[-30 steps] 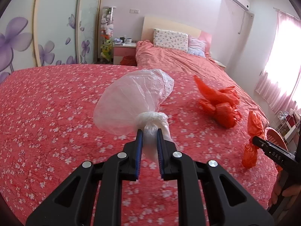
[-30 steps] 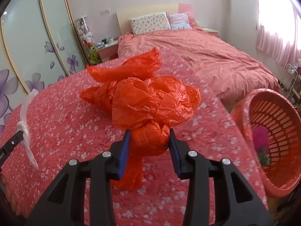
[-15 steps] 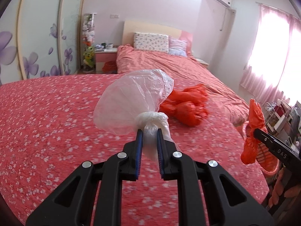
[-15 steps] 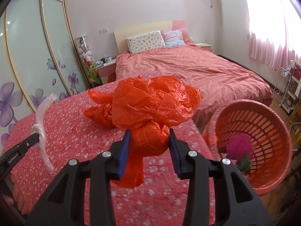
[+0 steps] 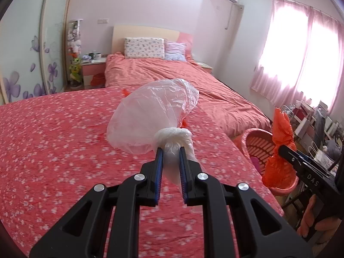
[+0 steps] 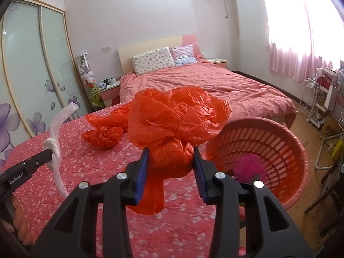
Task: Collect trash
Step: 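Carry the clear and orange-red bags over the basket and open both tools, then return the left tool to the pile and grasp an orange-red bag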
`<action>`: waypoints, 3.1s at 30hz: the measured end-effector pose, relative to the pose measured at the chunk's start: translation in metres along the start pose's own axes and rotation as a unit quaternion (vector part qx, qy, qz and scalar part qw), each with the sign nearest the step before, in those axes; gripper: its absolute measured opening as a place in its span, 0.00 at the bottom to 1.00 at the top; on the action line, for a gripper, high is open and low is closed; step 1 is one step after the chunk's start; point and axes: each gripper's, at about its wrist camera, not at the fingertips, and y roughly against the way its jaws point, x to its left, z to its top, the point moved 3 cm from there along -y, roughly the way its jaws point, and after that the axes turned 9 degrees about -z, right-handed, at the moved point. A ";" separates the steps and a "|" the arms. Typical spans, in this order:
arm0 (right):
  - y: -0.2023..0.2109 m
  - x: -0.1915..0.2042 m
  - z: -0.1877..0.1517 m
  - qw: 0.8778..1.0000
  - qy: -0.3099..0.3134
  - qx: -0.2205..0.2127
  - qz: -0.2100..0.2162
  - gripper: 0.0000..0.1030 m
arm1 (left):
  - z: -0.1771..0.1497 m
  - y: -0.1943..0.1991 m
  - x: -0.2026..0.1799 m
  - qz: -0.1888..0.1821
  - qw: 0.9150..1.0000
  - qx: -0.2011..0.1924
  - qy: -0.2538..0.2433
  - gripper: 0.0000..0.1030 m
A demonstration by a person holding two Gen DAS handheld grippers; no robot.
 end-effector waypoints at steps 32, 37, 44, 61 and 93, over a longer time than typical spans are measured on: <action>0.010 -0.138 0.004 0.990 -0.068 -0.046 -0.116 0.38 | -0.001 -0.082 -0.152 -0.151 0.986 0.034 -0.056 0.15; -0.002 -0.154 0.001 0.988 -0.077 -0.042 -0.124 0.38 | -0.005 -0.099 -0.171 -0.161 0.983 0.046 -0.068 0.15; -0.019 -0.171 0.000 0.988 -0.089 -0.037 -0.124 0.38 | -0.007 -0.118 -0.186 -0.171 0.981 0.059 -0.073 0.15; -0.050 -0.181 0.008 0.987 -0.115 -0.034 -0.104 0.48 | -0.013 -0.151 -0.190 -0.166 0.979 0.096 -0.068 0.23; -0.048 -0.138 -0.008 0.991 -0.049 -0.027 -0.121 0.85 | 0.029 -0.112 0.017 0.115 0.993 0.024 0.005 0.71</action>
